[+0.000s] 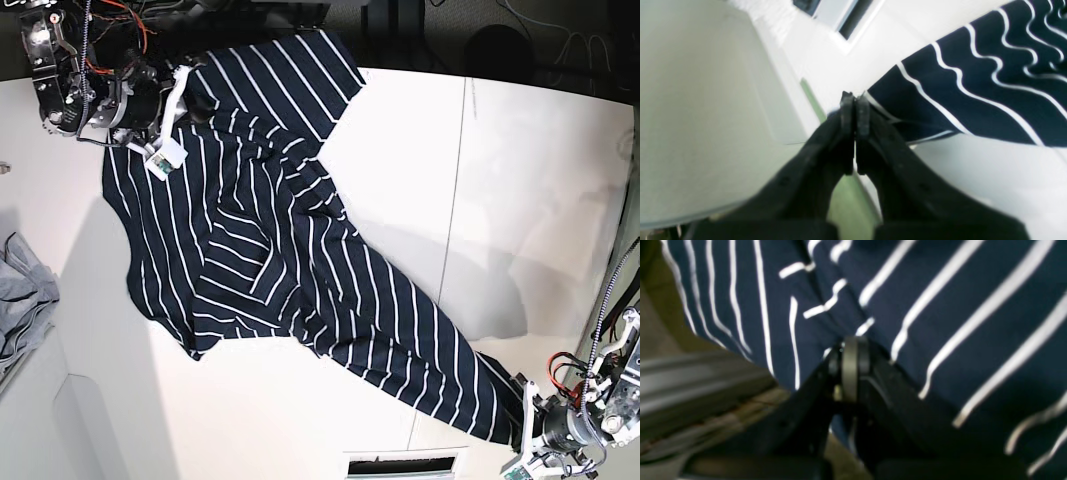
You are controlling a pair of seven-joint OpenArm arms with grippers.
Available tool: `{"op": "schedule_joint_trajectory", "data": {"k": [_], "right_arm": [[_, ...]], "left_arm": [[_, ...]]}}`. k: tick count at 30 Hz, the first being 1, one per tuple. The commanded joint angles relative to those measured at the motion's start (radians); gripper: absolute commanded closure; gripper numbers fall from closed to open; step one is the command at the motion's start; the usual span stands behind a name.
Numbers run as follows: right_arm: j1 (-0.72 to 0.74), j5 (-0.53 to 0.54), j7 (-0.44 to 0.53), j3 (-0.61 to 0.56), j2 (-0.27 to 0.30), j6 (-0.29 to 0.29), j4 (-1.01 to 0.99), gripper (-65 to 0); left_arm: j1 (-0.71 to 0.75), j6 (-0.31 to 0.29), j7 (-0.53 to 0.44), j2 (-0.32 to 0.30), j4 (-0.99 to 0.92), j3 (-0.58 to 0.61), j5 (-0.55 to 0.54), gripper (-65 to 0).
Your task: Layout the t-shirt on the table in an organized manner, then fold the t-shirt properly
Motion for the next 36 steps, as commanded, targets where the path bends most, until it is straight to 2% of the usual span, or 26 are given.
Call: {"op": "schedule_joint_trajectory", "data": {"k": [1,3,6,9,14,20,24,26,29,32,36], "right_arm": [[-0.003,-0.085,-0.049,0.012,0.041,-0.026,-0.003,0.0],[-0.001,-0.111,-0.035,0.030,0.078,-0.026,-0.003,0.0],[-0.001,-0.111,-0.007,0.078,0.118,-0.027,-0.003,0.0],[0.001,-0.093,0.004,0.149,0.123,-0.027,-0.003,0.0],[0.016,0.039,0.004,0.241,0.122,-0.032,-0.003,0.0],[0.016,0.087,0.005,0.277,0.114,-0.030,-0.001,0.0],[0.018,0.093,0.048,0.277,0.101,-0.030,0.003,0.0],[0.034,0.089,0.056,0.277,0.077,-0.034,0.003,0.0],[0.071,0.089,0.058,0.277,0.026,-0.050,0.003,-10.3],[0.124,0.072,0.064,0.277,-0.045,-0.084,0.002,-17.5],[0.224,-0.013,0.077,0.277,-0.166,-0.160,-0.024,-18.5]], "left_arm": [[-0.037,-0.008,-0.013,-0.014,0.013,-0.010,0.006,0.0],[-0.037,-0.033,-0.013,-0.023,0.013,-0.010,0.013,0.0],[-0.037,-0.034,-0.013,-0.028,0.013,-0.010,0.018,0.0],[-0.037,-0.057,-0.012,-0.028,0.013,-0.010,0.011,0.0],[-0.009,-0.089,-0.001,-0.025,0.012,-0.010,-0.029,0.0],[0.060,-0.089,0.076,-0.026,0.012,-0.010,-0.049,-15.8],[0.091,-0.093,0.157,-0.028,0.015,-0.010,-0.200,-21.5],[0.098,-0.093,0.156,-0.028,0.031,-0.010,-0.279,-21.5],[0.126,-0.093,0.167,-0.026,0.111,-0.010,-0.355,-21.5],[0.188,-0.093,0.186,-0.008,0.227,-0.010,-0.360,-21.5],[0.286,-0.093,0.186,0.059,0.299,-0.010,-0.358,-21.5]]}}
